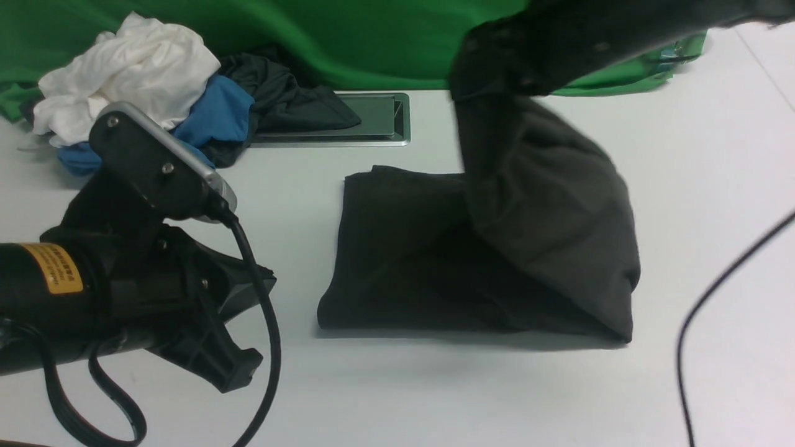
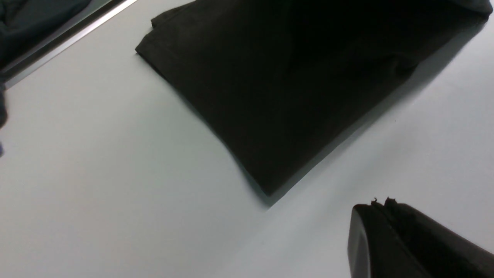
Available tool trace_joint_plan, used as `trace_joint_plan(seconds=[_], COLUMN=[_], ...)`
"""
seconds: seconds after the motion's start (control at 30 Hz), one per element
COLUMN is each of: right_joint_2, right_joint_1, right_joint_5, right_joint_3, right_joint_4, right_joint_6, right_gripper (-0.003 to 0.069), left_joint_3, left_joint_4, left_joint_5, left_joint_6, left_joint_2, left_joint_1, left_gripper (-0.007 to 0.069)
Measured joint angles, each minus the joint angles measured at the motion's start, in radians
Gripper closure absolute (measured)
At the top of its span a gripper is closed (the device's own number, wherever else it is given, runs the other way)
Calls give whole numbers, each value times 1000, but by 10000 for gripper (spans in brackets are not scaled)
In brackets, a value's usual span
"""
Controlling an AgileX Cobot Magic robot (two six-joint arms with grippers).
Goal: Fold a long-sleeved shirt on a white desktop.
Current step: 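Fold the right end of the dark garment over onto its left end with the right gripper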
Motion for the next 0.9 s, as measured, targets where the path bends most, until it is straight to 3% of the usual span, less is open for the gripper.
trace_joint_plan(seconds=[0.53,0.63,0.7,0.73,0.77,0.8,0.9], right_joint_2=[266,273,271,271,261,252,221], right_joint_1=[115,120,119,119,113,105,75], right_joint_5=[55,49,49,51,66,82,133], right_joint_3=[-180,-181,-184,-184,-188,-188,-188], right_joint_4=[42,43,48,48,50,50,-7], right_joint_6=[84,130,152,153,157,158,165], right_gripper=[557,456,316,301,190,140,110], left_joint_3=[1,1,1,1,1,1,1], left_joint_4=[2,2,2,2,2,3,4], left_joint_5=[1,1,1,2,3,5,8], left_joint_6=[-1,-1,-1,-1,-1,-1,-2], left_joint_2=[0,0,0,0,0,0,0], left_joint_1=[0,0,0,0,0,0,0], left_gripper=[605,605,605,605,605,605,605])
